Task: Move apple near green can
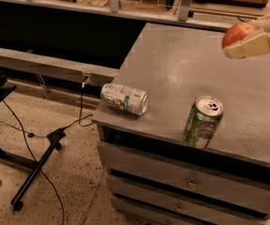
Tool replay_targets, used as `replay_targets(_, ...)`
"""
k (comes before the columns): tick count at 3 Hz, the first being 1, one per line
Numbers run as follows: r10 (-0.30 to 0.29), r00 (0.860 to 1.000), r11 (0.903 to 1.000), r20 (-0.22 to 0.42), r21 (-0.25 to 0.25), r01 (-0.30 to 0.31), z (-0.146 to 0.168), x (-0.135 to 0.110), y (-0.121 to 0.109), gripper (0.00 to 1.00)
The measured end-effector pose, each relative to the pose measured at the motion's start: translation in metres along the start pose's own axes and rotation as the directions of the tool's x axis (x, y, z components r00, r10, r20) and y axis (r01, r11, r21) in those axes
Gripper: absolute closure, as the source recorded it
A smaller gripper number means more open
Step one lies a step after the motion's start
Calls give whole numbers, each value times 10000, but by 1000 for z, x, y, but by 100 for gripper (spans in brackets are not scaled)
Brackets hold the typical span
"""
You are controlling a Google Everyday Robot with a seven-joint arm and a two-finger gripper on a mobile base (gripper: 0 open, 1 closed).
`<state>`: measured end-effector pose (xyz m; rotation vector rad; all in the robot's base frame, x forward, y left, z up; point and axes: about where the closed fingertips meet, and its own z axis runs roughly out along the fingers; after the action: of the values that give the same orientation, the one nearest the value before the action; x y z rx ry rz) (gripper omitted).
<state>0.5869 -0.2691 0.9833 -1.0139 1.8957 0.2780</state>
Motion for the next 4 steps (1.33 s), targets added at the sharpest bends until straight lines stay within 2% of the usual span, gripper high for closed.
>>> replay_targets(1,872,9952,9927,445,-872,-831,4,50,15,100)
replay_targets(2,1787,9832,9758,370,-1345,-1723,-32,105,43,100)
replay_targets(3,1786,9832,9758,369,-1346,-1722,-32,105,44,100)
replay_targets(4,1147,9932,9852,217,-1303,-1110,-36,118,53,100)
